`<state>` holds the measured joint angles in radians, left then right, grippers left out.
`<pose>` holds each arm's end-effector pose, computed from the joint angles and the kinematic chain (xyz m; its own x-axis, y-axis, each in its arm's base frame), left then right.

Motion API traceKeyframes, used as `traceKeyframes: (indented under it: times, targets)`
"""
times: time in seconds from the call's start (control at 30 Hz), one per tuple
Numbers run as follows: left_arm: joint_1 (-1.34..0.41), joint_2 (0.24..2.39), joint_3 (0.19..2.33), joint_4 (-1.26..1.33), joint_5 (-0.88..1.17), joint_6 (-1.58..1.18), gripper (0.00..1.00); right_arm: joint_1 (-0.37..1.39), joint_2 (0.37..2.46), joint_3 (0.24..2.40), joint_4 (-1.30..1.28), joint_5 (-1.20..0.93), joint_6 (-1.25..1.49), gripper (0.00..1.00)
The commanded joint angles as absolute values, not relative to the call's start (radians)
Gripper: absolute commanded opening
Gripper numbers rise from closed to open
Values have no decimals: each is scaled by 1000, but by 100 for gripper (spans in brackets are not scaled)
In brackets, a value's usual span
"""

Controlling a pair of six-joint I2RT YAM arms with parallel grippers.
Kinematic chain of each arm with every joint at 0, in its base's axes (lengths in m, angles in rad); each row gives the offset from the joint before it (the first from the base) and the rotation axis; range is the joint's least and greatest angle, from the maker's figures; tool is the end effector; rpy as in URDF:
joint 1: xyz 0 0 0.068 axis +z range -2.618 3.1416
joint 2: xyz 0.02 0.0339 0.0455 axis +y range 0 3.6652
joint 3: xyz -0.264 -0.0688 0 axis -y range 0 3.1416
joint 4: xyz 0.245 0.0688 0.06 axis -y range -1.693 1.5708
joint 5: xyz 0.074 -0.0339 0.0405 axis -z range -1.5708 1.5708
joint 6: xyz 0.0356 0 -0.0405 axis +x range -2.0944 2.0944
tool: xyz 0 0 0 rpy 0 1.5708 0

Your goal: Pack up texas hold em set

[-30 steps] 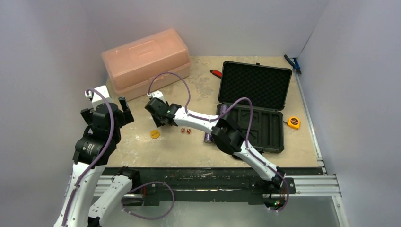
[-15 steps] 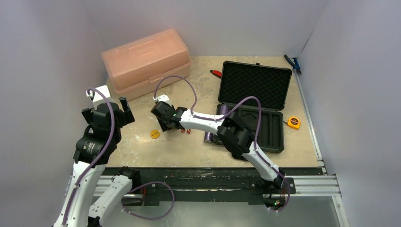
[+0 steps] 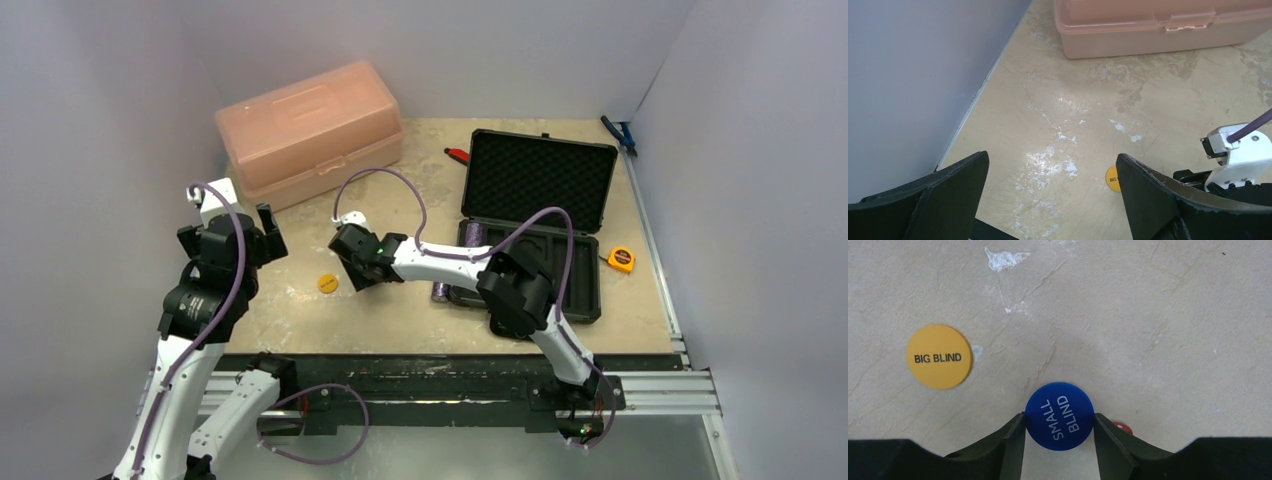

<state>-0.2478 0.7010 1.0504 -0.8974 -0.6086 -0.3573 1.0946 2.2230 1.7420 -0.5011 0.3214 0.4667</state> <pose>0.1175 -0.0087 0.3703 -0.3781 -0.2003 -0.9038 -0.4313 0.9020 -0.0195 0.2323 0.4259 0.1735 -0.6837 -0.3943 -0.6141 -0.5097 0.8602 0.0152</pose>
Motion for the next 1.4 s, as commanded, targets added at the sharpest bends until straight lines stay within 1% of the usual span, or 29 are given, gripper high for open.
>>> traceKeyframes:
  times: [0.0, 0.07, 0.63, 1.0, 1.37]
  targets:
    - [-239, 719, 1052, -857, -593, -358, 100, 1101, 2125, 1703, -487, 323, 471, 4]
    - [-239, 724, 1052, -856, -591, -356, 100, 1101, 2104, 1686, -482, 329, 471, 0]
    - [-239, 723, 1048, -854, -595, -353, 100, 1103, 1944, 1674, -539, 394, 477, 0]
    - [-239, 716, 1043, -852, -600, -350, 100, 1100, 1817, 1568, -539, 517, 473, 0]
    - [-239, 724, 1043, -851, -592, -347, 100, 1048, 1711, 1470, -563, 545, 482, 0]
